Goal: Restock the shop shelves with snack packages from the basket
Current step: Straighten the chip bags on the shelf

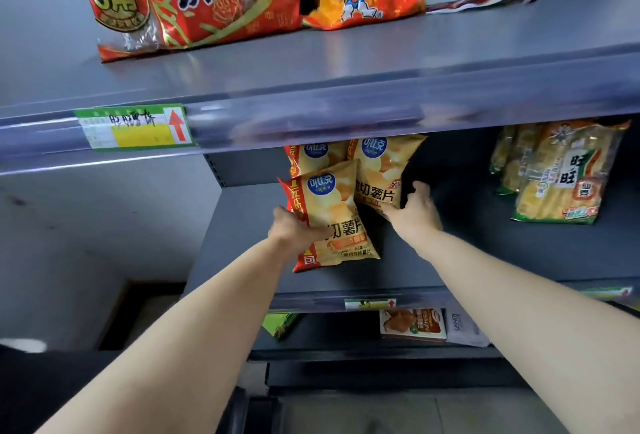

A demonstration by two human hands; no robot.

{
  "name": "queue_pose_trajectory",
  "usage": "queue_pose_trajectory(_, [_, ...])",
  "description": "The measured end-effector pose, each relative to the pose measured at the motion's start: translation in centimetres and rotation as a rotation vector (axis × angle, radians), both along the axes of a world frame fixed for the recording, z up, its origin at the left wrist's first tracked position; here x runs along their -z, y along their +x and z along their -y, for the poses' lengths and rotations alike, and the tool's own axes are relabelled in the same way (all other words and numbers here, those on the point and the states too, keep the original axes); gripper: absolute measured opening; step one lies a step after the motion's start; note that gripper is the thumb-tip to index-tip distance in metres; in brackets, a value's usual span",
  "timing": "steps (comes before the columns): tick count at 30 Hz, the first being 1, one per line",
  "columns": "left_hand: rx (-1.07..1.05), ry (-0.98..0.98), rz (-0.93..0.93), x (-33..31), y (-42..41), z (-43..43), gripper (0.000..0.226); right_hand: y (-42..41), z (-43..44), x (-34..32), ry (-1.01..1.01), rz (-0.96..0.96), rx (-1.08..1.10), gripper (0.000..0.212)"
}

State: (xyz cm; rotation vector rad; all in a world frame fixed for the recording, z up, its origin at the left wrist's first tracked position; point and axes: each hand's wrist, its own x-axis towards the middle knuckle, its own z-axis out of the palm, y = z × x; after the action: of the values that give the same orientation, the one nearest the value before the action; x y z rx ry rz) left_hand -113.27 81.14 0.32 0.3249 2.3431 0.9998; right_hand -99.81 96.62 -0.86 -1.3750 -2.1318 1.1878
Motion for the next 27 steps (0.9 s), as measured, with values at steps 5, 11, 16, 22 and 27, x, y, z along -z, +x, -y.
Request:
queue_pose_trajectory(5, [-0.100,0.098,0.157,1.2,-1.1,-1.3,0.089,-2.5,-3.0,0.3,-0.143,-0.061,0.045,0.107])
queue_pose_trajectory(11, [-0.030,0.110,0.218,2.0,-2.3,-2.4,0.070,-6.2,-5.3,0.4,-0.272,-0.231,0.142,0.082])
queue_pose_trajectory(16, [0.061,0.185,0.286,2.3,-3.3,-1.3,0.059,-6.0,-5.2,0.9,-0.212,-0.243,0.217,0.061])
queue_pose_trajectory(22, [0.019,0.227,0.280,2.0,-3.0,1.3,0.051,-2.4,-3.0,1.3,-0.235,-0.277,0.202,0.050])
queue_pose_trajectory(27, [-0.051,0.218,0.299,1.6,-2.6,4.1,0.076,-0.4,-0.9,0.4,-0.260,-0.252,0.168,0.062])
